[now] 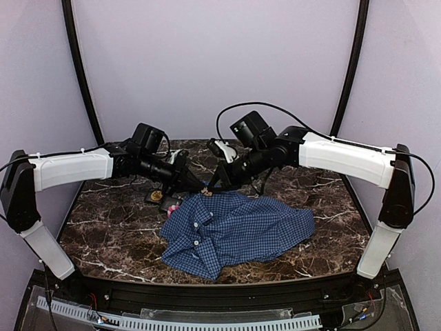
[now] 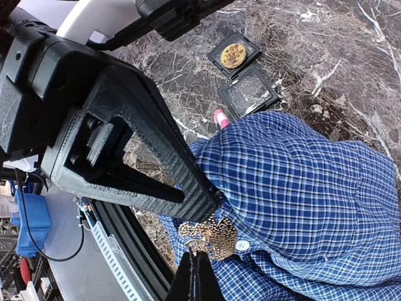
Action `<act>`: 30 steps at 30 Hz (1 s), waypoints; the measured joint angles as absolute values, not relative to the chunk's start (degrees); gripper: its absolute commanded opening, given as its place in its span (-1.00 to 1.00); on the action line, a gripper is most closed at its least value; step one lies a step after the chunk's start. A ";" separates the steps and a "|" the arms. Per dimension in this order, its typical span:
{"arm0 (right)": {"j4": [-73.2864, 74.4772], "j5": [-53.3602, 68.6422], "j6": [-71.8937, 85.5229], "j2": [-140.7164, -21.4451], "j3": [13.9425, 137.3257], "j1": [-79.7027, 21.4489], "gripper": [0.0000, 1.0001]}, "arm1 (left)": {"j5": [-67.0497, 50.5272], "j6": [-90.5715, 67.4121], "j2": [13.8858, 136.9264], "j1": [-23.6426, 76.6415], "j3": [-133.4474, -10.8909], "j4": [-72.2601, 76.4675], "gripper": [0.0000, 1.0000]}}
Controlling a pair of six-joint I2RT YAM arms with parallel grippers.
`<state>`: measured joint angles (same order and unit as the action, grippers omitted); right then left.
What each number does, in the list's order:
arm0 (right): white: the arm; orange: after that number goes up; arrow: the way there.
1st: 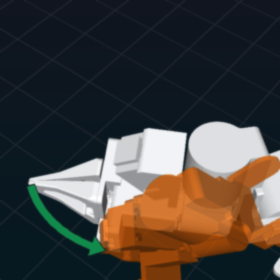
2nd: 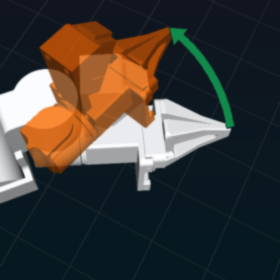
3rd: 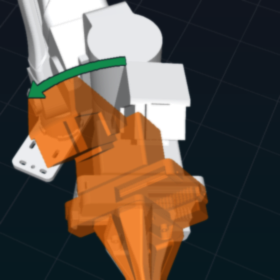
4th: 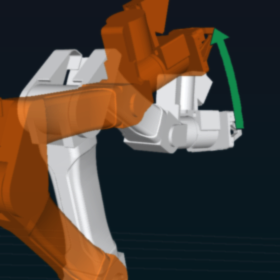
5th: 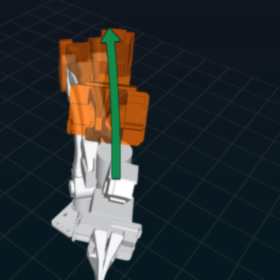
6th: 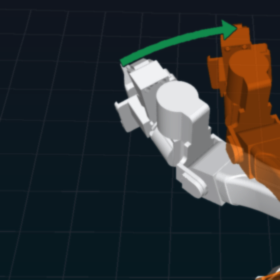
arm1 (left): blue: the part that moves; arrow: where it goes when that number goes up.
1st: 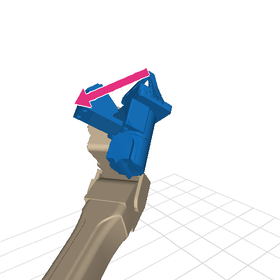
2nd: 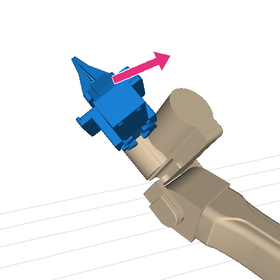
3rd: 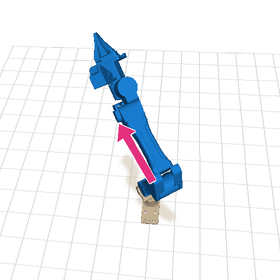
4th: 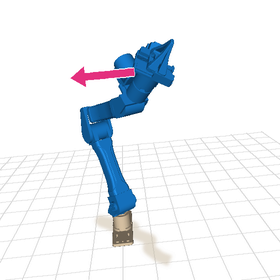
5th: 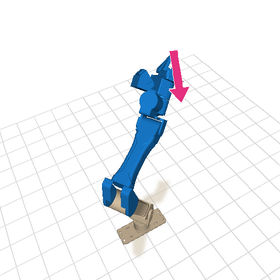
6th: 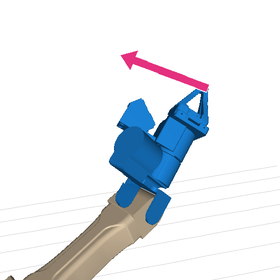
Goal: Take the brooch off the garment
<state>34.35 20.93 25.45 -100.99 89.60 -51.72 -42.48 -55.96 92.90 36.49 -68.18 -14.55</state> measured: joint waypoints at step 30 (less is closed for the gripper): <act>34.33 20.86 25.41 -102.17 90.13 -51.77 -1.00 | -42.48 -56.23 92.90 36.36 -68.18 -14.57 -0.98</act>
